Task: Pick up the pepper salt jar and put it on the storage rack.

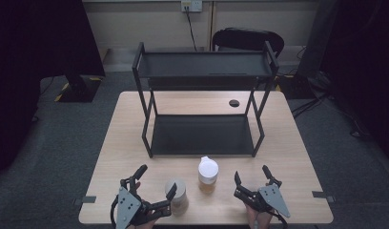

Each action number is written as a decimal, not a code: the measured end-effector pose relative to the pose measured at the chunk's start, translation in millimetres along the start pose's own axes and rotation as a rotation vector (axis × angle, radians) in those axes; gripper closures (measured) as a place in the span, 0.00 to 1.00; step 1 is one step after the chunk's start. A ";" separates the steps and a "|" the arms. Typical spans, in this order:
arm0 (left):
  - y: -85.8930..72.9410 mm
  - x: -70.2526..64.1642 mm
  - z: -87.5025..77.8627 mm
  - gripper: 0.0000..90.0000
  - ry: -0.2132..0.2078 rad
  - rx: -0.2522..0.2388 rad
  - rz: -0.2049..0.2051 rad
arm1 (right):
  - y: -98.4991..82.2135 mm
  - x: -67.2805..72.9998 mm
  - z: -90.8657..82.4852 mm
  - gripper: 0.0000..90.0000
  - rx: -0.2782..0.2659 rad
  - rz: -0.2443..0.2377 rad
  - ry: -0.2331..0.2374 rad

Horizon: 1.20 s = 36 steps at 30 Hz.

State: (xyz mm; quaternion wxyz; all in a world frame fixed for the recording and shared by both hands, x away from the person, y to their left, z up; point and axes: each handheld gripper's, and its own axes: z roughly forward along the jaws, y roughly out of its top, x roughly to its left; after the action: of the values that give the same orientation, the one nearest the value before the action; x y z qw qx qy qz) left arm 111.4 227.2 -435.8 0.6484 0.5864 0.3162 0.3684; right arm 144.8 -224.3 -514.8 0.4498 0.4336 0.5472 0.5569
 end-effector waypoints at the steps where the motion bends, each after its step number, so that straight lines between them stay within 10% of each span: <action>1: -1.2 -1.5 0.2 0.01 -0.009 0.002 -0.003 | 0.0 0.0 0.0 0.02 0.000 0.000 0.000; 36: -39.9 -2.1 6.7 0.25 -0.084 0.183 -0.042 | 0.0 0.4 -0.2 0.02 0.000 0.000 -0.002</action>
State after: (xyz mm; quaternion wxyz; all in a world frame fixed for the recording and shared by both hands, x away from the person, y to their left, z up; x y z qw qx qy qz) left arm 120.1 220.3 -474.7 0.6123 0.6515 0.3333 0.2993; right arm 144.5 -224.0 -514.9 0.4506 0.4339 0.5468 0.5565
